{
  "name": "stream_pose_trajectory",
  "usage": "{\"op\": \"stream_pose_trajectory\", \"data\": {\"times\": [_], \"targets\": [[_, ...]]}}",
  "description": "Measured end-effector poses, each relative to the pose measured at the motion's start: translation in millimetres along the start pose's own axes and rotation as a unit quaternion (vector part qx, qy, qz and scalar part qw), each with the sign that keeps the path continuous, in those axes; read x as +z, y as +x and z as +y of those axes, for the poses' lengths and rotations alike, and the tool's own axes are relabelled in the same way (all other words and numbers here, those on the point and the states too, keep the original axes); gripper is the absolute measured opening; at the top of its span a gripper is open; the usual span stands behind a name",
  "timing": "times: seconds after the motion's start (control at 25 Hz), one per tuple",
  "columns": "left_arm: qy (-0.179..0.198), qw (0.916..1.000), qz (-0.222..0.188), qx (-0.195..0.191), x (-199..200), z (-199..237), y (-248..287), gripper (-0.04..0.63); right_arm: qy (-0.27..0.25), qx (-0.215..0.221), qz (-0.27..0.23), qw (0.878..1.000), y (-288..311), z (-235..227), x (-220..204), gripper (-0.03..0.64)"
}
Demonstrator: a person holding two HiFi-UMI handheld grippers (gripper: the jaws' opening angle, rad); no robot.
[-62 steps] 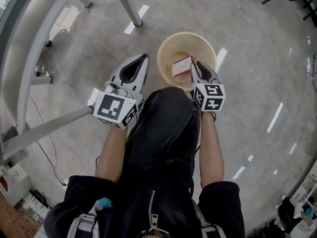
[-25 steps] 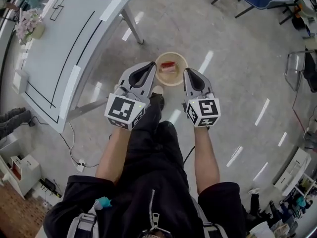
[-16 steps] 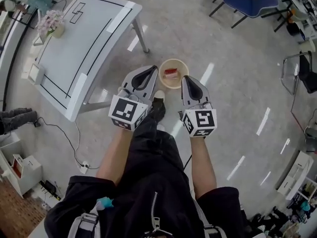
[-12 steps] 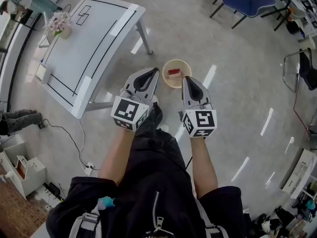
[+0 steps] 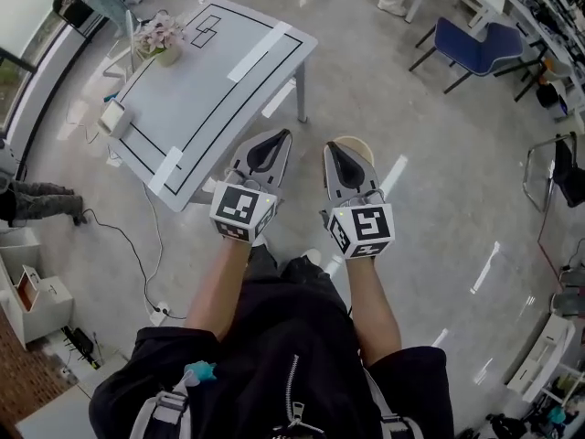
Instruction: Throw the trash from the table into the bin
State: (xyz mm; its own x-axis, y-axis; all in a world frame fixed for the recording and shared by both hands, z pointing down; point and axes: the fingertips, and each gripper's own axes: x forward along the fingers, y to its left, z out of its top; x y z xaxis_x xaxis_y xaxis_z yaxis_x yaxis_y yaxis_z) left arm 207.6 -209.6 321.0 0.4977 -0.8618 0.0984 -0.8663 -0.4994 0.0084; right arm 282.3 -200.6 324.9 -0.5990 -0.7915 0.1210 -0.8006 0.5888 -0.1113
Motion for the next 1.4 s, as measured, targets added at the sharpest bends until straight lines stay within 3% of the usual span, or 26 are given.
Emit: {"op": "stream_pose_trajectory", "data": {"times": [0.36,0.64,1.04,1.4], "targets": [[0.002,0.9955,-0.001,0.095,-2,142,-92,0.006,-0.016,0.092,0.014,0.996,101,135,5,0.009],[-0.013,0.9880,-0.005,0.154,-15,212,-155,0.006,-0.031,0.144,0.034,0.989,145,213,-9,0.009],[-0.048,0.9847,-0.011,0.167,-34,251,-196,0.006,-0.045,0.161,0.048,0.985,173,259,-22,0.009],[-0.045,0.9863,-0.009,0.158,-38,260,-205,0.006,-0.050,0.155,0.048,0.986,177,276,-26,0.009]]}}
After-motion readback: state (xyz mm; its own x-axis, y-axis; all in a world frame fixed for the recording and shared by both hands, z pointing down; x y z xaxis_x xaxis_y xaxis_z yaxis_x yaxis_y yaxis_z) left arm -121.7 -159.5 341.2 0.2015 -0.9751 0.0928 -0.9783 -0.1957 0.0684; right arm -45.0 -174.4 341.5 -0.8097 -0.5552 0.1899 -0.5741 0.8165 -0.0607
